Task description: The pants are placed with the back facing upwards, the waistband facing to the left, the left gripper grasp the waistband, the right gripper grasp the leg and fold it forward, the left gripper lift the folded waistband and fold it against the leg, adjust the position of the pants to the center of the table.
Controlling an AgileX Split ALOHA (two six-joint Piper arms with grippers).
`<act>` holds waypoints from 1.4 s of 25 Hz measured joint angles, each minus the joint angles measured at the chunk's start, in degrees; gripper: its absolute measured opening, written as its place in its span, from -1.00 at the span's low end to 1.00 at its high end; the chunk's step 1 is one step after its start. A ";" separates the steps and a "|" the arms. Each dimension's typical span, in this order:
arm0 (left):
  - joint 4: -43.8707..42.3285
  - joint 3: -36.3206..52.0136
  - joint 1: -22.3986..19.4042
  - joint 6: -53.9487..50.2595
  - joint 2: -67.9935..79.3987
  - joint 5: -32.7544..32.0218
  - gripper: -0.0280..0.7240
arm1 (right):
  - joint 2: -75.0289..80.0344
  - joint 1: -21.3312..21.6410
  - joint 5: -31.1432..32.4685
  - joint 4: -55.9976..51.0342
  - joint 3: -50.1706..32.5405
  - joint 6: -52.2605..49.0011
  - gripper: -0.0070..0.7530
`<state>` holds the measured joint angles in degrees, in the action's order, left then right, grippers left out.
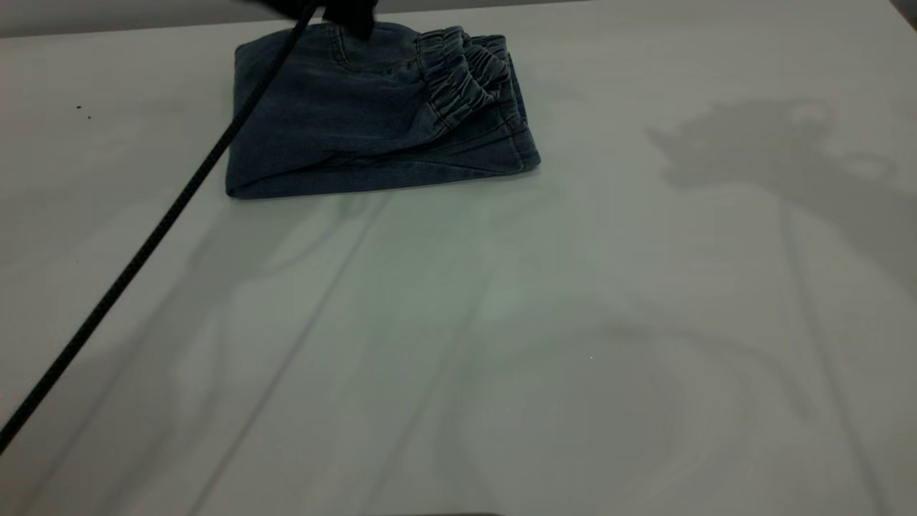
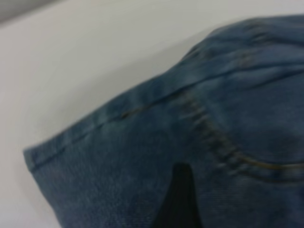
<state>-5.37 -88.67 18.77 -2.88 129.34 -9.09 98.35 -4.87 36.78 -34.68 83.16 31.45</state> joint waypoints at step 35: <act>-5.34 -12.43 7.75 2.88 -13.38 -57.93 0.63 | -16.32 0.00 10.77 -1.12 0.00 -1.71 0.45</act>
<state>-10.71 -101.09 26.52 0.00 115.96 -67.02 82.03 -4.87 47.55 -35.80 83.16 29.74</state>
